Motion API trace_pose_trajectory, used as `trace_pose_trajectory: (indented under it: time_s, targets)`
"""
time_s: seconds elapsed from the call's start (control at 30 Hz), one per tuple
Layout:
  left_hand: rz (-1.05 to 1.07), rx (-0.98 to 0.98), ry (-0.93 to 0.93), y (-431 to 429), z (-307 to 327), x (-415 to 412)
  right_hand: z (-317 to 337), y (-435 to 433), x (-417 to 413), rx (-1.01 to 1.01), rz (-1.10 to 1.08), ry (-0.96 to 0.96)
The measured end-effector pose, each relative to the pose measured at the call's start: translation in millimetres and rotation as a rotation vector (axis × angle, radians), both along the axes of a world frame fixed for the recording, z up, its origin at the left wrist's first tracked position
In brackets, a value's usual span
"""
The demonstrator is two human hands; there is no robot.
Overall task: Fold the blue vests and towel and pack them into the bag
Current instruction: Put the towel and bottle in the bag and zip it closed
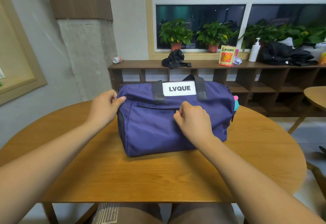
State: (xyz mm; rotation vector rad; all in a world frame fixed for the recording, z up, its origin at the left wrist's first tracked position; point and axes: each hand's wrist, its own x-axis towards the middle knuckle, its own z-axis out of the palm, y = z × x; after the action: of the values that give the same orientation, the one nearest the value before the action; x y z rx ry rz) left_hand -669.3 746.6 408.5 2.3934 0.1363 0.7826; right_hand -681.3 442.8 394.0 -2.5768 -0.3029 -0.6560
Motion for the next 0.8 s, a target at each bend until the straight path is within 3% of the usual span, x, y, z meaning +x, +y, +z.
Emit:
trace_pose_trajectory:
  time_s: [0.23,0.53,0.7,0.8]
  targets:
    - [0.004,0.006,-0.040,1.0,8.5,14.3,6.8,-26.1,9.5,-0.036,-0.063,-0.020]
    - [-0.024,-0.250,-0.039,-4.8,-7.9,10.7,2.6,-53.1,20.7,0.063,-0.021,-0.104]
    - [-0.175,-0.479,0.098,-12.9,-38.2,-36.6,-28.5,-105.8,18.2,0.096,-0.042,-0.305]
    - [-0.249,-0.501,0.219,-28.3,-64.4,-61.1,-57.7,-127.4,11.9,0.191,-0.103,-0.292]
